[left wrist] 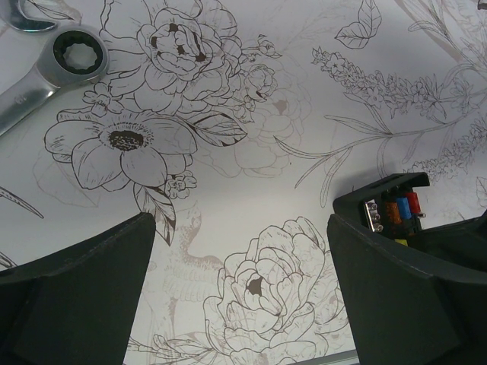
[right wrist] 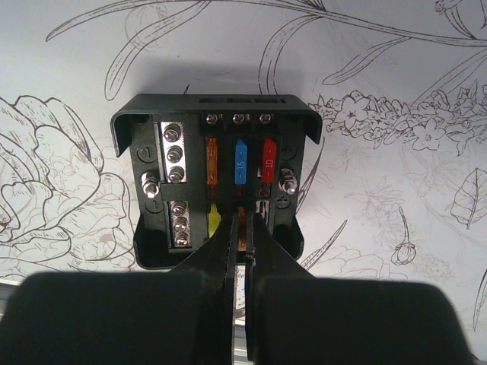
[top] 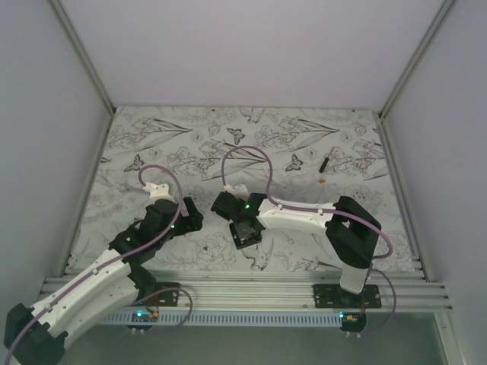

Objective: Snap on the fuse box
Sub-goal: Install the fuse at the fuse box base.

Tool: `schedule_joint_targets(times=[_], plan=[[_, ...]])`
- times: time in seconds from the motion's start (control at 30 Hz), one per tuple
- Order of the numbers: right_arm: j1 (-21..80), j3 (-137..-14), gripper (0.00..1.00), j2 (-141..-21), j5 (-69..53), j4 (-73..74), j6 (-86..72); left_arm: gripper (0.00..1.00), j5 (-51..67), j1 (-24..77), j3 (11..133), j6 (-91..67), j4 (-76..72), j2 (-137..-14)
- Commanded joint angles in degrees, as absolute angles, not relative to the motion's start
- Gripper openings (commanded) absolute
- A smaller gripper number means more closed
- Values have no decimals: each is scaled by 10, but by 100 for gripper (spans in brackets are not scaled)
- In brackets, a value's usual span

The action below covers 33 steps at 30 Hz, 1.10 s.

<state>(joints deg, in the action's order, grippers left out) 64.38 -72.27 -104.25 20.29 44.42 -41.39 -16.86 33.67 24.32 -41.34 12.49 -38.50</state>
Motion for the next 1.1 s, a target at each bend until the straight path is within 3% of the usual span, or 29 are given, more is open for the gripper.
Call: schedule_joint_targets(times=[0.0,0.87,1.07], plan=[[650,-719,1,-1055,208,454,-419,100,-183,333,249,-416,137,-379],[643,-710,5,-1033,186,472,-440,100,-181,333,249,-418,136,-381],[641,-704,19,-1038,190,459,-448,100,-181,333,249,-419,137,-381]])
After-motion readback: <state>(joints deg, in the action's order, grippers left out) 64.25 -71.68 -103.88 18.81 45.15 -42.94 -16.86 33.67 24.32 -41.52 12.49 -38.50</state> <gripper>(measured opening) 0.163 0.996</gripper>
